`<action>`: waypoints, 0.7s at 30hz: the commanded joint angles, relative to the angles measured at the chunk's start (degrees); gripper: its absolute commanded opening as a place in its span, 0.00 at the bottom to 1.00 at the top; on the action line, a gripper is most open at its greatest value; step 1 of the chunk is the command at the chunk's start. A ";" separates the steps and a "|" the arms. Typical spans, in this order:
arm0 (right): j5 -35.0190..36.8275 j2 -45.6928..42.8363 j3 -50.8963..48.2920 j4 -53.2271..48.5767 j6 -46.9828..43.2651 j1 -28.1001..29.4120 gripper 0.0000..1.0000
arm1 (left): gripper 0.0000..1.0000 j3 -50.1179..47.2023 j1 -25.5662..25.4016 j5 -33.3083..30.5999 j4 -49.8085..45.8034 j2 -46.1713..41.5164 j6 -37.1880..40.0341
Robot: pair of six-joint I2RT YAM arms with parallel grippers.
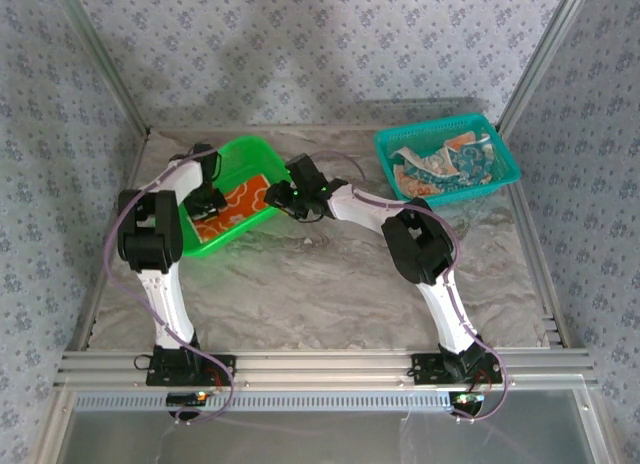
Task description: Fold and stack the towels
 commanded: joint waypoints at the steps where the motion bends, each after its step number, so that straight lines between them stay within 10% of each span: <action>1: 1.32 0.75 0.72 -3.53 -1.58 -0.52 0.47 | 0.06 2.78 1.98 -4.12 -1.08 2.83 2.26; 21: 0.32 -0.10 3.69 -3.08 -6.06 -0.37 0.55 | 0.19 8.76 -1.89 6.94 -2.02 -2.31 2.10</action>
